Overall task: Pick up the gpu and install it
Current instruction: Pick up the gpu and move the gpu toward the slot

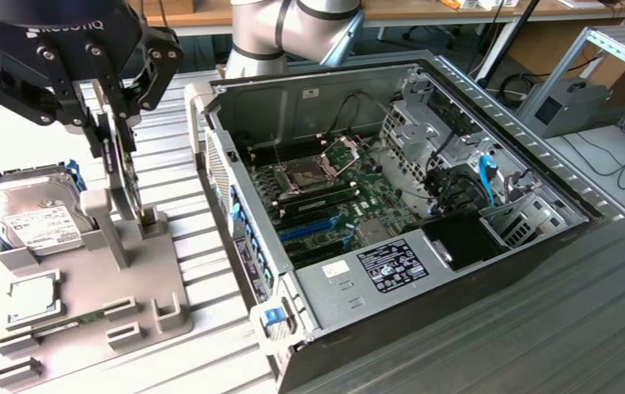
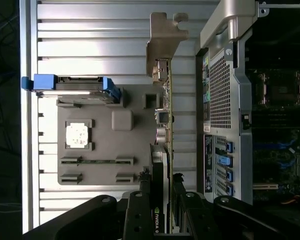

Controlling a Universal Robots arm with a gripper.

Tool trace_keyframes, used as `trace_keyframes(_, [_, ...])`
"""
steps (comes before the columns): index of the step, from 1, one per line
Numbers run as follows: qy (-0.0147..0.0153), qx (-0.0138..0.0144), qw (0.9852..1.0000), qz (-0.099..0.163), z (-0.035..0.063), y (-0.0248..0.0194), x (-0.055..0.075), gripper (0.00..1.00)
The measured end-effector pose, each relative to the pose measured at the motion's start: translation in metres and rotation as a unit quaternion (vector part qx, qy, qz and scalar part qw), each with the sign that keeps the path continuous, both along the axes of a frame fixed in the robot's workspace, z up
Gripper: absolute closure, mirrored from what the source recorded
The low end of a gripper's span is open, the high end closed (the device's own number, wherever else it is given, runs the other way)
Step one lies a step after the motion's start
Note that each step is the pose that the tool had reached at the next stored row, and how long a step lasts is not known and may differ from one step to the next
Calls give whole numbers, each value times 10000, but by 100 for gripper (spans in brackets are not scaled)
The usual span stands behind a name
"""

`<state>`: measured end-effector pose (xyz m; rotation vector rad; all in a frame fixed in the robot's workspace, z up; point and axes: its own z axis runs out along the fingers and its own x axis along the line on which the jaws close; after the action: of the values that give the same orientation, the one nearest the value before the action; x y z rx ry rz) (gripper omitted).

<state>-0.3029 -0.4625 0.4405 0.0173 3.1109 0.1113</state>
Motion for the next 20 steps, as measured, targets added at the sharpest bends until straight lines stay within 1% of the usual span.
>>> trace_keyframes(7, [0,0,10000,0,7,0,0,73])
trace_keyframes(12, [0,0,10000,0,43,0,0,73])
trace_keyframes(16, [0,0,10000,0,43,0,0,73])
trace_keyframes(20, [0,0,10000,0,43,1,31,73])
